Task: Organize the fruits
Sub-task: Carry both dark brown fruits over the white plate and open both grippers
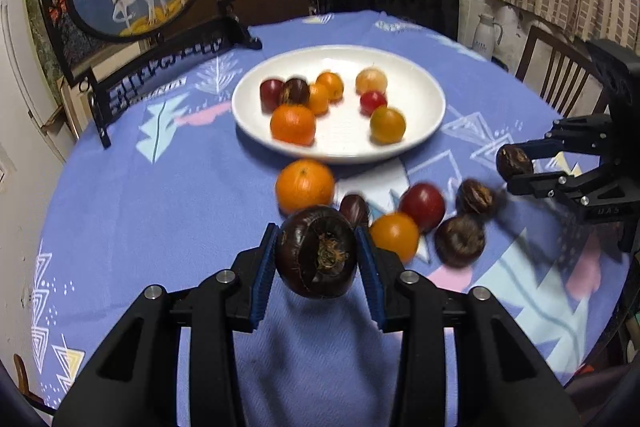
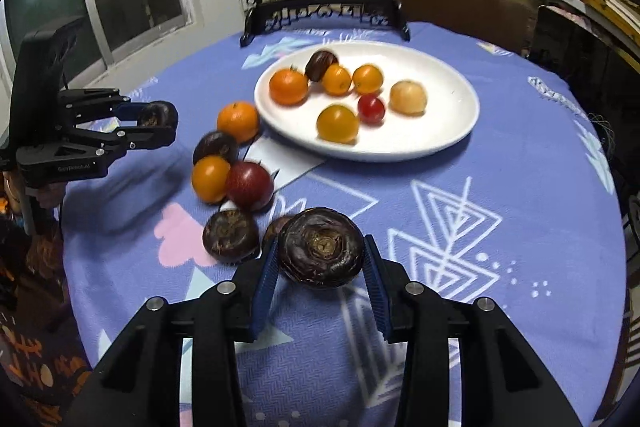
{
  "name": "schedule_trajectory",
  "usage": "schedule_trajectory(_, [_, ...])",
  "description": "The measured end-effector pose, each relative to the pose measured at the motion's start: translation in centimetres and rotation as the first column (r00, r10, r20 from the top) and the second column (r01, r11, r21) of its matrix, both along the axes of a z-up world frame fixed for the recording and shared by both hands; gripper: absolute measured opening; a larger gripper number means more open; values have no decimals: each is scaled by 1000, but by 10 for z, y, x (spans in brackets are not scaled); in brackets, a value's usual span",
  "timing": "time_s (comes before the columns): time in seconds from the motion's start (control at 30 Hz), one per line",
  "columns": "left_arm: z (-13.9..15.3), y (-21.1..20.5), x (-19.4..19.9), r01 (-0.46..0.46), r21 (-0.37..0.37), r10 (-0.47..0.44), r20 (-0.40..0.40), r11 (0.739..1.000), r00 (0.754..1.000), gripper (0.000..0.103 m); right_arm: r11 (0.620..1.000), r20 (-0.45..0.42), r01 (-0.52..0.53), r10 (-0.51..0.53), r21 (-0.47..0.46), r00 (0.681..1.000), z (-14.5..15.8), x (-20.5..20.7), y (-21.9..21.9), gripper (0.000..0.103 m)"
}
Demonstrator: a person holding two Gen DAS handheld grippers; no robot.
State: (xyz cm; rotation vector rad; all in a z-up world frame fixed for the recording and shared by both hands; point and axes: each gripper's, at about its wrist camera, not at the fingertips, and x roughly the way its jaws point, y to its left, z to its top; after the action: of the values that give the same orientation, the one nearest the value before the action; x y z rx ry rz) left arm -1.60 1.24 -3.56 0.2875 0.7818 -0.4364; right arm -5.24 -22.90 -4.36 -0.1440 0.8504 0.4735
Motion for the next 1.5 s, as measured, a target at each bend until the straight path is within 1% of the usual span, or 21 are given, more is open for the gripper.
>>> schedule_trajectory(0.13, [12, -13, 5, 8, -15, -8, 17, 1000, 1000, 38, 1000, 35, 7, -8, 27, 999, 12, 0, -1, 41])
schedule_trajectory(0.37, [28, -36, 20, 16, -17, -16, 41, 1000, 999, 38, 999, 70, 7, -11, 54, 997, 27, 10, 0, 41])
schedule_trajectory(0.57, [44, -56, 44, 6, -11, -5, 77, 1000, 997, 38, 996, 122, 24, -34, 82, 992, 47, 27, -5, 41])
schedule_trajectory(0.73, [48, -74, 69, -19, 1, 19, 84, 1000, 996, 38, 993, 156, 39, -56, 110, 986, 63, 48, -8, 41])
schedule_trajectory(0.9, [43, -90, 91, -24, 33, 21, 83, 999, 996, 38, 991, 151, 53, -71, 124, 986, 64, 75, -11, 41])
schedule_trajectory(1.07, [40, -100, 110, -21, 52, 16, 87, 998, 996, 38, 992, 135, 58, -73, 111, 988, 59, 104, -9, 42])
schedule_trajectory(1.33, [28, -104, 140, -41, 74, 36, 61, 996, 997, 38, 990, 99, 96, -107, 102, 989, 49, 151, -9, 42])
schedule_trajectory(1.5, [22, -104, 154, -55, 82, 51, 48, 995, 998, 38, 989, 83, 103, -112, 104, 990, 46, 170, -6, 42])
